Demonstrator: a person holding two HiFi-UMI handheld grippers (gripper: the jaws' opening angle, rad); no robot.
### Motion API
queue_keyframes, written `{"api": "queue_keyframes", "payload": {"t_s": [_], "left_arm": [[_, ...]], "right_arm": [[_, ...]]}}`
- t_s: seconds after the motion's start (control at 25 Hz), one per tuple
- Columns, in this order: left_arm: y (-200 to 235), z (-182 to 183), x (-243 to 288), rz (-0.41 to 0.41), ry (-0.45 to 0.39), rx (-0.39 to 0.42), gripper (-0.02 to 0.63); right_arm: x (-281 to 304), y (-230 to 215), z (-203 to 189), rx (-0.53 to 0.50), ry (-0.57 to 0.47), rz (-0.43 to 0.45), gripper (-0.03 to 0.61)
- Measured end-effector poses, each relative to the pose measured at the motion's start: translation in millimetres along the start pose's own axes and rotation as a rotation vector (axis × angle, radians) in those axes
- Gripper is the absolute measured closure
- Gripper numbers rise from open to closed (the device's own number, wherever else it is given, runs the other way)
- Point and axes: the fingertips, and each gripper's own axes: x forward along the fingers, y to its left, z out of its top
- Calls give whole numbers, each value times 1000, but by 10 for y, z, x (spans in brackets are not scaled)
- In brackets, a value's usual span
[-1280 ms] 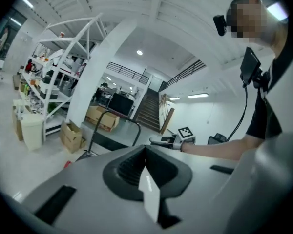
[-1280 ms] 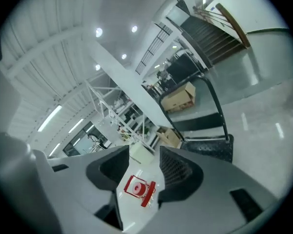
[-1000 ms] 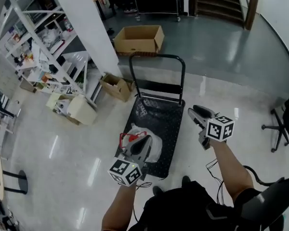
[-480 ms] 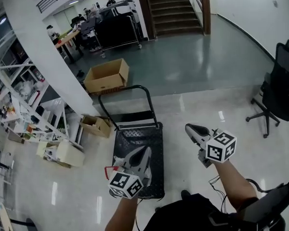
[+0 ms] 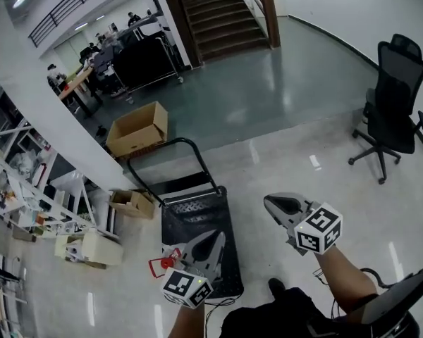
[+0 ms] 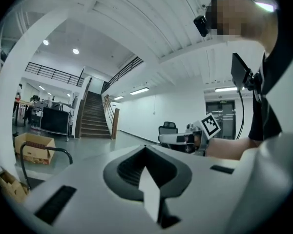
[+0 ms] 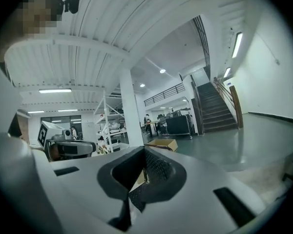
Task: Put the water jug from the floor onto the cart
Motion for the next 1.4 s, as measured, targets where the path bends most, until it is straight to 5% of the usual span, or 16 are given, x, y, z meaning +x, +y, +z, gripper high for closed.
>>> {"api": "queue_keyframes", "payload": {"t_s": [0.28,0.52,0.84,1.04,1.4], "left_arm": [[-350,-112,-749,-94,17,40,613],[-581,-314,-1562,-177,-2,-2,612],[-1132,-326,-2115,-188,-16,-13,612],[-1845,-310,-2348,-192,-15,-10,613],[-3803,-643,-2635,-185,39,-7,612]], "right_arm": [[-468,735,-74,-4,-55,-111,577],[-800,1645,-408,0,-1,-171,577],[-1499,2205,-551,-22,9,-210,577],[-2193,2451,-623,-24,-19,-204,577],[-3799,2797,-1101,-56,8,-112,577]]}}
